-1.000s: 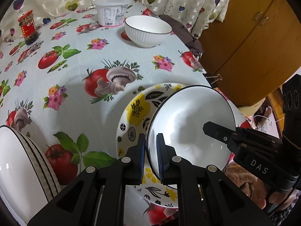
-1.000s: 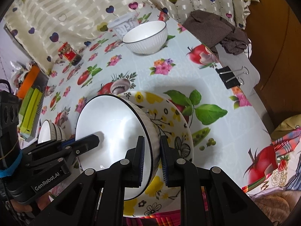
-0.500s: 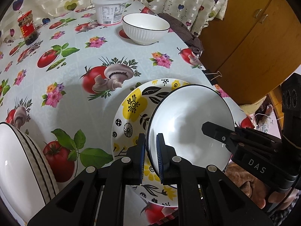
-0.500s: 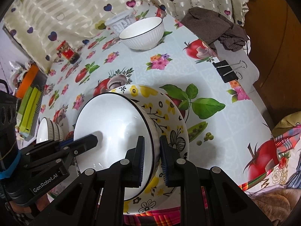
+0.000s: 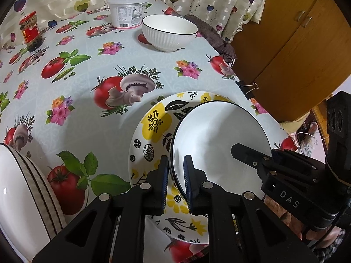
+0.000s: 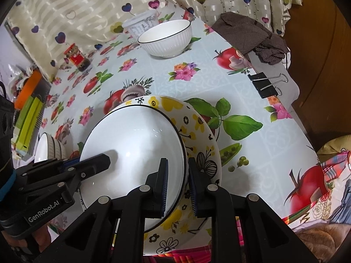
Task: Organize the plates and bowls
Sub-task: 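Lower the white bowl onto the floral plate and open both grippers, then move both grippers to the second white ribbed bowl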
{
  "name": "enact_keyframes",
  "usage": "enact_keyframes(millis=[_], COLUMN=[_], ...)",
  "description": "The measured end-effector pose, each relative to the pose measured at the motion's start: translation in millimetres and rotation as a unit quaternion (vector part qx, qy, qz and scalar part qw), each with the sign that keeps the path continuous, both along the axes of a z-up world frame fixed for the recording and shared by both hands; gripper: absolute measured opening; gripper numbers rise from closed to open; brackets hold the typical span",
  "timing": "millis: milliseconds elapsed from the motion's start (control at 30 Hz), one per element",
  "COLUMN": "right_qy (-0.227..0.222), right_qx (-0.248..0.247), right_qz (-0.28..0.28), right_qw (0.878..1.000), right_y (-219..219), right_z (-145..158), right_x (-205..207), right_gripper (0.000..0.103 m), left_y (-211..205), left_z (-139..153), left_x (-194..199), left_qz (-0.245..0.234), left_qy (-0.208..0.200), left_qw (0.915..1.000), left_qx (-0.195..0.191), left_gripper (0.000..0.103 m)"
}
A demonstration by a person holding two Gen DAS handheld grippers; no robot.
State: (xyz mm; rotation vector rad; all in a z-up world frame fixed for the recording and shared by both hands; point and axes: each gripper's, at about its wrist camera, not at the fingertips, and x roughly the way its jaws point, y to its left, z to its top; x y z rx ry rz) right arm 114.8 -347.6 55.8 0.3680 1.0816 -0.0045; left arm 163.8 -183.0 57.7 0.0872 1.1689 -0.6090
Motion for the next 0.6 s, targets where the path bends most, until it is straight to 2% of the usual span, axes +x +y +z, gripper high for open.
enact_keyframes(millis=[67, 200, 233, 433, 600], right_qy=[-0.005, -0.029, -0.033, -0.044, -0.06], right_qx=[0.005, 0.01, 0.006, 0.0, 0.005], right_qz=[0.001, 0.005, 0.007, 0.003, -0.007], right_qw=[1.0, 1.0, 0.999, 0.999, 0.998], right_y=[-0.1, -1.7, -1.5, -6.5, -17.2], right_z=[1.2, 9.1, 11.7, 18.6, 27.5], right_x=[0.3, 0.3, 1.0, 3.5, 8.1], right_gripper=[0.024, 0.043, 0.045, 0.047, 0.047], left_y=[0.1, 2.5, 3.7, 11.0, 12.4], left_z=[0.4, 5.3, 7.2, 24.8, 35.5], left_x=[0.4, 1.1, 1.9, 11.2, 25.3], left_qz=[-0.002, 0.002, 0.003, 0.012, 0.023], left_qy=[0.0, -0.008, -0.009, -0.023, -0.035], left_qw=[1.0, 0.9999, 0.9998, 0.9981, 0.9972], left_qx=[-0.003, -0.013, -0.017, -0.057, -0.062], left_gripper=[0.015, 0.015, 0.015, 0.015, 0.015])
